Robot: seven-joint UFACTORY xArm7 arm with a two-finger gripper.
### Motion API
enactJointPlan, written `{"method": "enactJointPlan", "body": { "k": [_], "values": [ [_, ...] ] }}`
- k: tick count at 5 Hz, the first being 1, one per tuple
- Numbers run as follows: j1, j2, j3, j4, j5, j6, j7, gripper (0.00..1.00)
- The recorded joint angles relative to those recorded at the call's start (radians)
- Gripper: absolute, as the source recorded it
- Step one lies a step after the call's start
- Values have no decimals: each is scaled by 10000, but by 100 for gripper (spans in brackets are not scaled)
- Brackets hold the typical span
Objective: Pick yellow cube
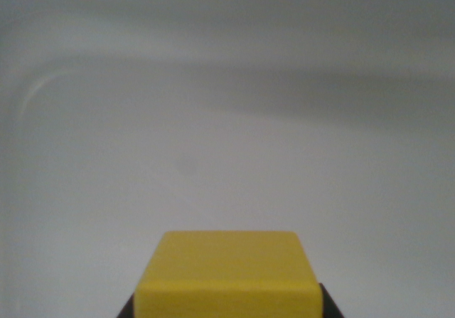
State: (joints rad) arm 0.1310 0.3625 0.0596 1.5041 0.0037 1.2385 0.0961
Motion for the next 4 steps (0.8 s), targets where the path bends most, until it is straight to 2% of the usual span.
{"method": "enactJointPlan", "body": {
  "k": [1,2,3,4],
  "values": [
    [0,0,0,0,0,0,0,100],
    [-3,-169,5,291,8,460,3,100],
    [-3,-169,5,291,8,460,3,100],
    [-7,-332,10,571,16,902,5,100]
  ]
}}
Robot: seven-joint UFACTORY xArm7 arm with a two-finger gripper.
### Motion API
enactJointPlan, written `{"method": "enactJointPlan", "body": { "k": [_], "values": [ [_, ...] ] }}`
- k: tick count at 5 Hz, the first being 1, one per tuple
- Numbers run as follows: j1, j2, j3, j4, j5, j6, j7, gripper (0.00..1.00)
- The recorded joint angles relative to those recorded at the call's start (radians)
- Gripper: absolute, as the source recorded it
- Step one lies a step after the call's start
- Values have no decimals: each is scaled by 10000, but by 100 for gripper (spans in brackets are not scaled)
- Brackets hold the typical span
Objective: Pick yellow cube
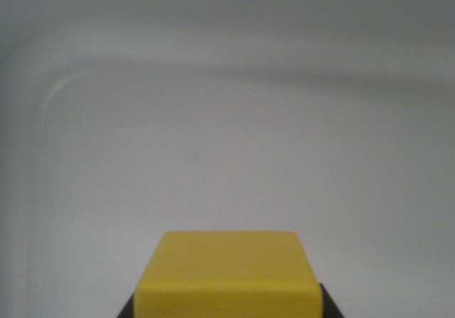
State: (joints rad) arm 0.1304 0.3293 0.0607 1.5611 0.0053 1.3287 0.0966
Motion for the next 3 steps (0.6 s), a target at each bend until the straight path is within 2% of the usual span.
{"method": "enactJointPlan", "body": {
  "k": [1,2,3],
  "values": [
    [0,0,0,0,0,0,0,100],
    [-3,-153,5,264,8,417,2,100],
    [-3,-153,5,264,8,417,2,100]
  ]
}}
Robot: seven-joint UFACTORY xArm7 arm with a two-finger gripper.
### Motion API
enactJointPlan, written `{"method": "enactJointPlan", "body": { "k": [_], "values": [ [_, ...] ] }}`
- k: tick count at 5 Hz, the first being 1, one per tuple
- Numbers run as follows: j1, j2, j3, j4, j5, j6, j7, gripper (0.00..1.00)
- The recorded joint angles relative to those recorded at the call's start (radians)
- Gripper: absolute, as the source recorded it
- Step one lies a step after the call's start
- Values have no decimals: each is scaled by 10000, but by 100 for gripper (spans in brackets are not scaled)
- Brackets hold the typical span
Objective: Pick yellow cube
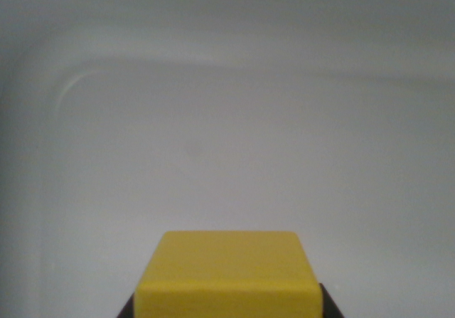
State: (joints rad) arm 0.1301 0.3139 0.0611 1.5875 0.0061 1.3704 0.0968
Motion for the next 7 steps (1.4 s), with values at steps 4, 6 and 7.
{"method": "enactJointPlan", "body": {
  "k": [4,6,7],
  "values": [
    [-5,-261,8,449,13,710,4,100],
    [-7,-371,12,637,18,1008,6,100],
    [-9,-461,14,792,23,1252,7,100]
  ]
}}
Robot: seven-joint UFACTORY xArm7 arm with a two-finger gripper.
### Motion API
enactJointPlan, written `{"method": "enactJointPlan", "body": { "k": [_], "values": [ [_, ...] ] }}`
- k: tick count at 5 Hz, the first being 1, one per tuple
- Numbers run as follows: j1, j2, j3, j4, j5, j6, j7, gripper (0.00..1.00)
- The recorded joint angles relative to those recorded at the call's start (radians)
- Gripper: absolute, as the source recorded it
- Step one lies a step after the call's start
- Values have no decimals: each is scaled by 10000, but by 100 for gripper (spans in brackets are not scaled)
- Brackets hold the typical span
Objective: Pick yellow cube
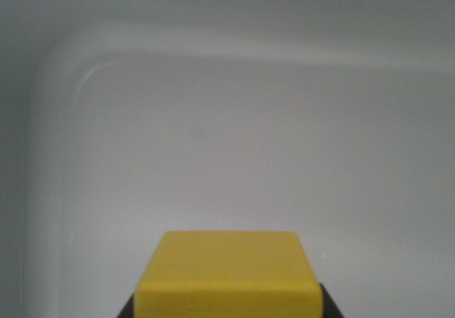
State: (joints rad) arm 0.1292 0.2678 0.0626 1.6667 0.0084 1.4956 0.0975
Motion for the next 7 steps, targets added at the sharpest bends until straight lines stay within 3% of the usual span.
{"method": "enactJointPlan", "body": {
  "k": [7],
  "values": [
    [-2,-118,4,202,6,319,2,100]
  ]
}}
